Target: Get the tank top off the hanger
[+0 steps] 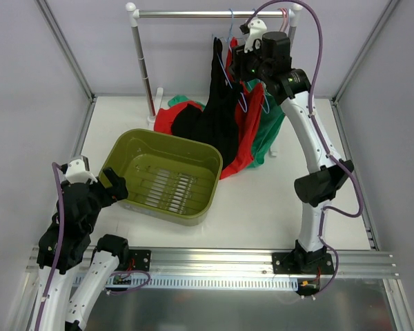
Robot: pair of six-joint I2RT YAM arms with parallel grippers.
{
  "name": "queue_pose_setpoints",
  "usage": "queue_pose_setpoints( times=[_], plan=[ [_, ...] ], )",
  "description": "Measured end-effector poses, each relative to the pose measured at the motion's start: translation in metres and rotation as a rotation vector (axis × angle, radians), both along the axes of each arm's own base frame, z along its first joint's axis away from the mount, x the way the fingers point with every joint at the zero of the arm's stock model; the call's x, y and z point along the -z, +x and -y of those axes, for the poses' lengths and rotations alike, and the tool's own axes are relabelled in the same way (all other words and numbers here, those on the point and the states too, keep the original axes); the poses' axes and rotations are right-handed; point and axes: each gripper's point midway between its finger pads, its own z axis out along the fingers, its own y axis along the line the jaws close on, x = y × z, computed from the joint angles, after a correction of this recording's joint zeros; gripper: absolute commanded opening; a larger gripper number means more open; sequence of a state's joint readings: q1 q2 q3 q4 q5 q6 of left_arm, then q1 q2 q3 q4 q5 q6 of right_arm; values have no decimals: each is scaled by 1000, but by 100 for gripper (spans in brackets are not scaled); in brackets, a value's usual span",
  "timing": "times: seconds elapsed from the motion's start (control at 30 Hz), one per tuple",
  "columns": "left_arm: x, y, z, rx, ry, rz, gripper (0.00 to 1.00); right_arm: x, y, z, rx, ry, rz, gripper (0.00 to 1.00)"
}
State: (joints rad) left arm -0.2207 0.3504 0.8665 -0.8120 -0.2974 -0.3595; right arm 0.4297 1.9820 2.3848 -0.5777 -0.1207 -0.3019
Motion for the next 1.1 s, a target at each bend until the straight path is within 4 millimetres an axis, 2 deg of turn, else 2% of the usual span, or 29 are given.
queue_pose_setpoints(
  times=[0.13, 0.2, 0.23, 0.47, 0.7, 0.77, 0.93, 1.1],
  plan=[
    [0, 0, 0, 0, 0, 0, 99, 17, 14, -5, 7, -8, -14, 35],
    [1, 0, 0, 0, 0, -1, 99, 24, 20, -6, 14, -8, -22, 32],
    [1, 0, 0, 0, 0, -1, 99, 26, 21, -7, 17, -4, -26, 27],
    [3, 1, 0, 0, 2, -9, 99, 14, 29, -8, 54, 52, 4, 0],
    [4, 2, 1, 0, 3, -12, 99, 5, 30, -5, 99, 108, 6, 0],
    [5, 2, 1, 0, 3, -15, 99, -4, 26, -4, 103, 128, 12, 0],
    [5, 2, 1, 1, 3, -15, 99, -40, 6, 4, 103, 179, 61, 0],
    [5, 2, 1, 1, 3, -15, 99, -80, -29, 17, 86, 228, 121, 0]
  ],
)
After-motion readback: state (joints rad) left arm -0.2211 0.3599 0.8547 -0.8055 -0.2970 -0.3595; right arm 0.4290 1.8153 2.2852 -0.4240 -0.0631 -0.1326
